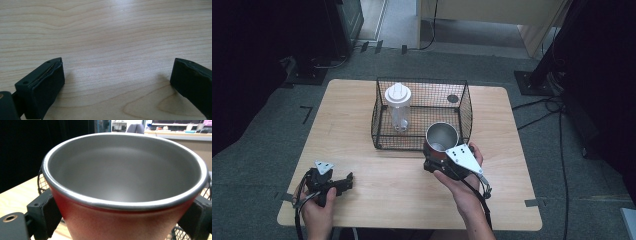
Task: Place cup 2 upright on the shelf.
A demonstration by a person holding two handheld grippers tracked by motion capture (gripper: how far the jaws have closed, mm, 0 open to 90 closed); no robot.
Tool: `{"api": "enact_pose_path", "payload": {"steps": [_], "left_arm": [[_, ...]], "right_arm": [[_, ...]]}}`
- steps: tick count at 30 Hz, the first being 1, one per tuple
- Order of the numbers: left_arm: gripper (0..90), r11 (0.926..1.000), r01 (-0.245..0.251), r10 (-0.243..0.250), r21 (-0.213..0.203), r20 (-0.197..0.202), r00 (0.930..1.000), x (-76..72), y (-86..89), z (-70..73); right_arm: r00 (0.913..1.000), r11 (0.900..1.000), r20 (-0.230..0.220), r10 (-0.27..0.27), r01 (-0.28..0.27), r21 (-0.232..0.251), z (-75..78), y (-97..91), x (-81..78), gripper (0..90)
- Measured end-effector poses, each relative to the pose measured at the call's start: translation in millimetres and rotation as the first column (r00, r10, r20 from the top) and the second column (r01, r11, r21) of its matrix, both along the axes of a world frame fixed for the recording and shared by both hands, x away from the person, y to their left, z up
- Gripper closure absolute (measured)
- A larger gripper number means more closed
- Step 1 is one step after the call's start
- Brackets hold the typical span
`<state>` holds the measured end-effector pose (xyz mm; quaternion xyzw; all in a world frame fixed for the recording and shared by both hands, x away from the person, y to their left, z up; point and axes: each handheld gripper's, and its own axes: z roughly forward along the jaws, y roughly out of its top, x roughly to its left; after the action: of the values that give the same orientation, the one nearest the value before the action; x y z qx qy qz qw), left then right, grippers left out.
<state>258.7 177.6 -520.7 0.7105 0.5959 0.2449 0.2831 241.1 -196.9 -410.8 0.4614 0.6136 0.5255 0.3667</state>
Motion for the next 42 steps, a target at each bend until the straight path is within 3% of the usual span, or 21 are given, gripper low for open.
{"api": "enact_pose_path", "payload": {"steps": [11,16,42], "left_arm": [[0.0,1.0,0.0,0.0,0.001,-0.002,1.0,0.0,0.1,0.2],[0.0,1.0,0.002,-0.002,0.002,-0.002,1.0,0.0,0.2,0.2],[0.0,1.0,0.001,-0.001,0.001,-0.002,1.0,0.0,0.1,0.2]], "right_arm": [[0.9977,0.9992,0.063,-0.025,0.023,0.032,6.9,0.9,10.6,7.9],[0.996,0.9994,0.085,-0.028,0.026,0.025,10.2,2.8,17.9,7.8],[0.9904,0.9972,0.117,-0.073,0.071,0.022,30.5,1.8,76.6,7.8]]}}
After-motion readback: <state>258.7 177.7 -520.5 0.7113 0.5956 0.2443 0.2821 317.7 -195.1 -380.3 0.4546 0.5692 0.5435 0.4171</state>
